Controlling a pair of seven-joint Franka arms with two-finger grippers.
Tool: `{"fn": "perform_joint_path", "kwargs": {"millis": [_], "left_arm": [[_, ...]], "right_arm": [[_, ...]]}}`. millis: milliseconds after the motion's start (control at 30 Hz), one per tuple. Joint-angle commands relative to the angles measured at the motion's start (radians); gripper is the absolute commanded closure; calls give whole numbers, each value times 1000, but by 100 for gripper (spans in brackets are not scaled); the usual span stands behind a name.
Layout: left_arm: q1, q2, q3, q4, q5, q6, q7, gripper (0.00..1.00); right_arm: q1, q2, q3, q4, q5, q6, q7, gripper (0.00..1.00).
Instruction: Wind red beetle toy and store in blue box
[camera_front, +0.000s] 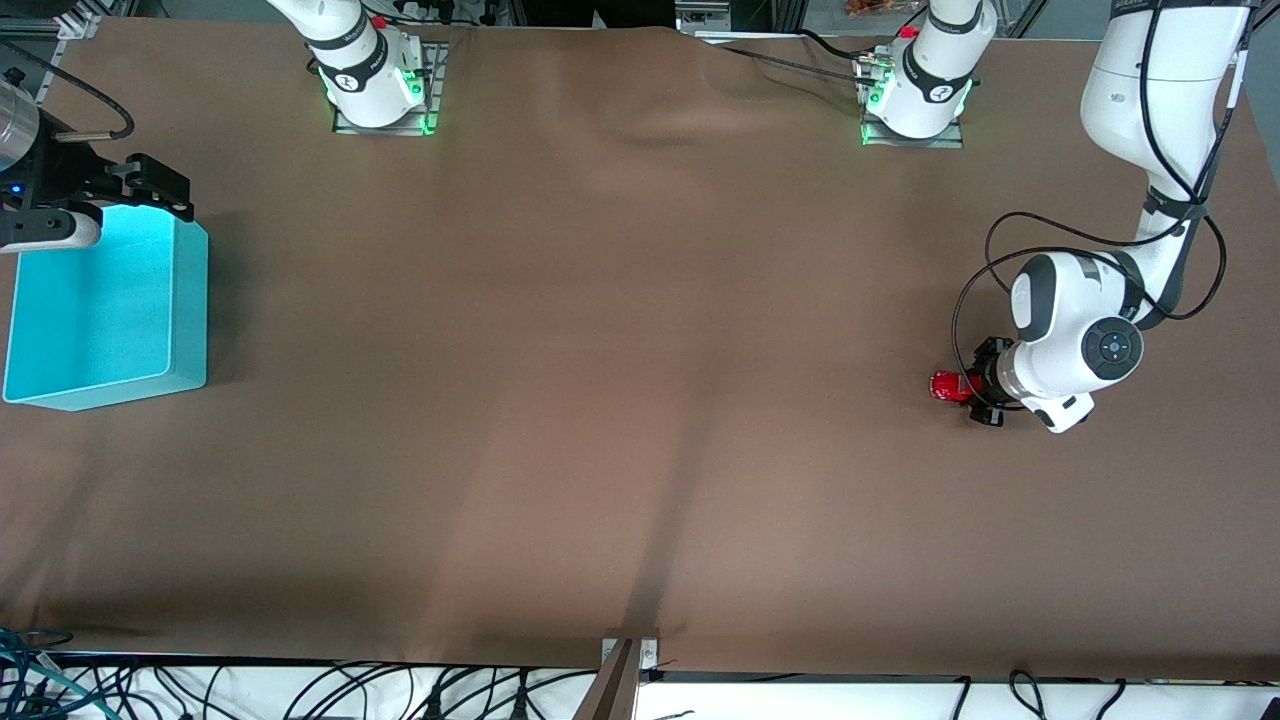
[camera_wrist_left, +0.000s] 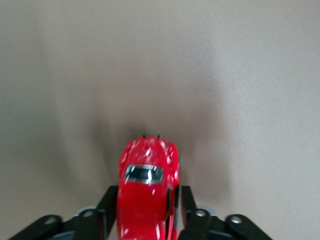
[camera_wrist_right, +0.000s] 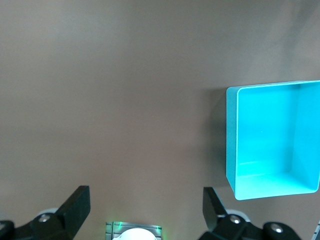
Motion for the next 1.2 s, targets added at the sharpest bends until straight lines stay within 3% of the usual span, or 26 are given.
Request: {"fn": "perform_joint_path", "kwargs": {"millis": [0, 400, 767, 1167], "left_arm": [[3, -10, -2, 18, -1, -24, 8, 0], [-7, -38, -10, 96, -1, -160, 12, 0], [-11, -89, -31, 112, 12, -246, 15, 0], [-11, -110, -68, 248, 14, -430, 164, 0]], "right_arm": [[-3, 12, 2, 32, 1, -23, 0, 0], [-3, 11, 2, 32, 3, -23, 0, 0], [-3, 12, 1, 32, 1, -23, 0, 0], [-3, 12, 1, 32, 1, -23, 0, 0]]}}
